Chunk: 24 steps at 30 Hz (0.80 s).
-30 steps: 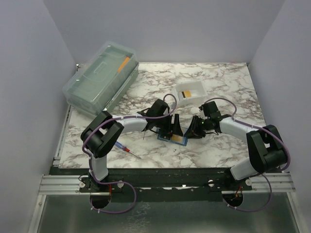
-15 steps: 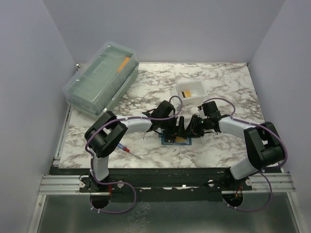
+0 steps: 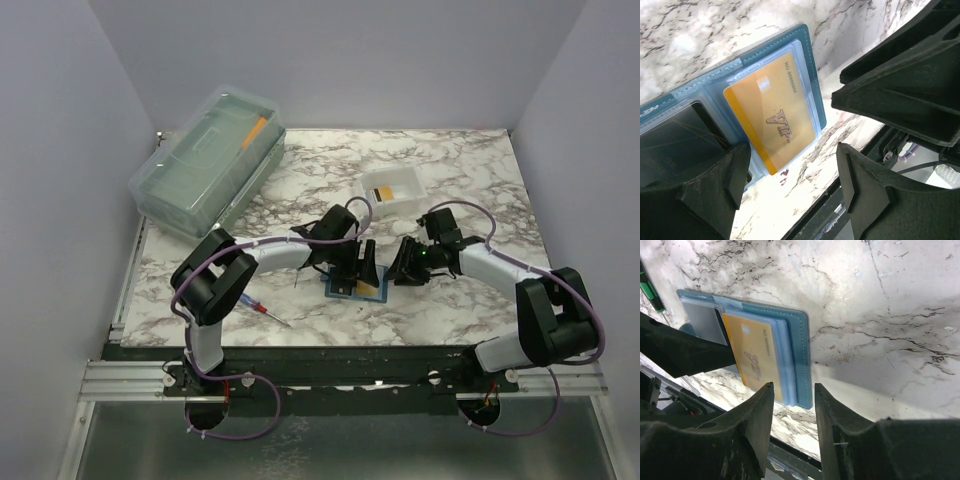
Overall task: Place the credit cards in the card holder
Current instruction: Turn over the card slot in the card holder.
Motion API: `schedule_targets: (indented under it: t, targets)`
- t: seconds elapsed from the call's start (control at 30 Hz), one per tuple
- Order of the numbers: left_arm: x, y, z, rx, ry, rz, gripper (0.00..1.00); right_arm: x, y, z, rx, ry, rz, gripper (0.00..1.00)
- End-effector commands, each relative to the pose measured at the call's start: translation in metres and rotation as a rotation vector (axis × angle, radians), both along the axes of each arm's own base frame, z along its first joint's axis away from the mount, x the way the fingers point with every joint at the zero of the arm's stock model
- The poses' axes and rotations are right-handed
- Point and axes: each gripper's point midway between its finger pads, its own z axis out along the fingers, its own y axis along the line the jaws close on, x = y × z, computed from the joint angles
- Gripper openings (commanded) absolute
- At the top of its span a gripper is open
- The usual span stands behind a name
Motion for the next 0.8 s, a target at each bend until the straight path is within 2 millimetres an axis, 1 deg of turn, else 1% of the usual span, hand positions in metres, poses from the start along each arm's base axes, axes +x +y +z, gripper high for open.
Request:
schedule_targets:
  t: [0.0,0.07,0.17,0.3,0.37,0.4,0.47,0.53,0.6,0.7,0.77]
  targets:
    - [-0.007,0.015,0.01,0.007,0.048,0.008,0.76,0.0,-0.001,0.009,-0.003,-0.019,0.021,0.42]
    - [-0.005,0.017,0.018,-0.01,0.053,0.021,0.75,-0.001,0.004,0.013,0.034,-0.027,0.033,0.42]
    - [-0.003,0.021,0.025,-0.025,0.062,0.043,0.66,-0.002,0.014,0.02,0.106,-0.031,0.045,0.39]
    - [-0.001,0.029,0.023,-0.01,0.087,0.083,0.65,-0.002,0.027,0.026,0.195,-0.037,0.064,0.35]
    - [0.001,0.031,0.027,-0.009,0.074,0.098,0.63,-0.001,0.03,0.028,0.218,-0.04,0.066,0.35]
    - [0.002,0.031,0.029,-0.01,0.065,0.102,0.57,-0.001,0.031,0.029,0.227,-0.042,0.068,0.35]
    - [0.004,0.028,0.031,-0.026,0.052,0.095,0.4,0.0,0.033,0.029,0.237,-0.045,0.07,0.35]
    - [0.005,0.024,0.029,-0.043,0.063,0.087,0.27,0.0,0.034,0.027,0.244,-0.036,0.074,0.34]
    - [0.005,0.018,0.025,-0.063,0.081,0.079,0.19,0.0,0.036,0.023,0.252,-0.026,0.078,0.34]
    - [0.005,0.016,0.012,-0.065,0.099,0.081,0.1,-0.002,0.036,0.017,0.252,-0.006,0.076,0.35]
    - [0.004,0.018,0.003,-0.05,0.104,0.082,0.07,-0.002,0.034,0.013,0.241,-0.003,0.067,0.37]
